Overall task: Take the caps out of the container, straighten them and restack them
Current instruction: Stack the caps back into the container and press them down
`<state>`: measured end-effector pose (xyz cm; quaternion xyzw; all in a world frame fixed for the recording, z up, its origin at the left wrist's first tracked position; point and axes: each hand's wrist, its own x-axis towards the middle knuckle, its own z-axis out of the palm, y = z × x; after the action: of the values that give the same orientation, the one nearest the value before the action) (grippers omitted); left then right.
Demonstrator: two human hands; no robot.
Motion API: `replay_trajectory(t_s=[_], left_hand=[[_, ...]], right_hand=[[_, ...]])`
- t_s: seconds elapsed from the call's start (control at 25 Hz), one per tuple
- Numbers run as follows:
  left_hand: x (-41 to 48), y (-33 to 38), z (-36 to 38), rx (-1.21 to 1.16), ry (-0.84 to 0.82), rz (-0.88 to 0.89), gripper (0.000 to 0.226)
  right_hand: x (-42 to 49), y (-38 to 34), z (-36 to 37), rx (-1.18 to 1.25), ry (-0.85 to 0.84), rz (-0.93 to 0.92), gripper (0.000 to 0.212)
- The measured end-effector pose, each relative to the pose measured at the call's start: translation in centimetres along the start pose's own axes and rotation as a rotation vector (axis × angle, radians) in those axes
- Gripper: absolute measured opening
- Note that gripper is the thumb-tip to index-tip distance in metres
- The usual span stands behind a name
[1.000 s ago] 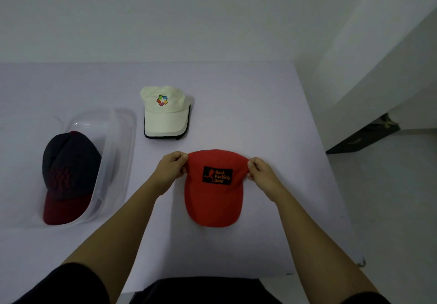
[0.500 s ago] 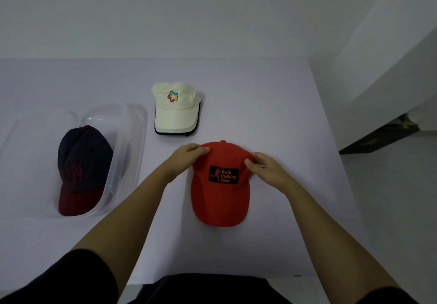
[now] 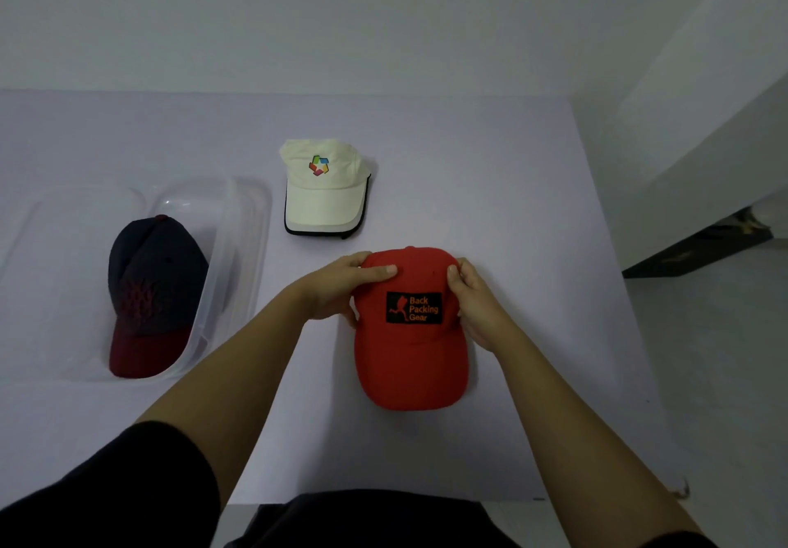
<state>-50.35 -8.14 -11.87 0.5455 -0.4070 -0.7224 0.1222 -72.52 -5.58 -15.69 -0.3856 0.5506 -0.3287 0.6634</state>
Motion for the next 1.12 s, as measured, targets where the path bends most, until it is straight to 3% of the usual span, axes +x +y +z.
replay_trajectory(t_s=[0.12, 0.28, 0.56, 0.76, 0.88, 1.12], left_hand=[[-0.3, 0.6, -0.5, 0.028, -0.075, -0.055, 0.058], [-1.4, 2.3, -1.6, 0.075, -0.155, -0.09, 0.085], [-6.7, 5.1, -7.4, 0.102, -0.134, 0.101, 0.074], [-13.5, 6.3, -16.2, 0.18, -0.076, 0.187, 0.072], [-17.4, 6.5, -22.2, 0.231, 0.014, 0.226, 0.075], [-22.8, 8.3, -32.1, 0.293, 0.155, 0.369, 0.072]], right_hand=[[-0.4, -0.8, 0.8, 0.03, 0.001, -0.054, 0.023], [-0.8, -2.7, 2.3, -0.023, -0.019, -0.132, 0.021], [-1.8, -9.0, 7.8, -0.114, -0.088, -0.259, 0.023], [-1.1, -11.6, 16.8, -0.113, 0.026, -0.369, 0.046], [0.6, -9.5, 22.5, -0.119, 0.12, -0.287, 0.022], [3.2, -6.3, 32.0, -0.588, -0.116, -0.199, 0.076]])
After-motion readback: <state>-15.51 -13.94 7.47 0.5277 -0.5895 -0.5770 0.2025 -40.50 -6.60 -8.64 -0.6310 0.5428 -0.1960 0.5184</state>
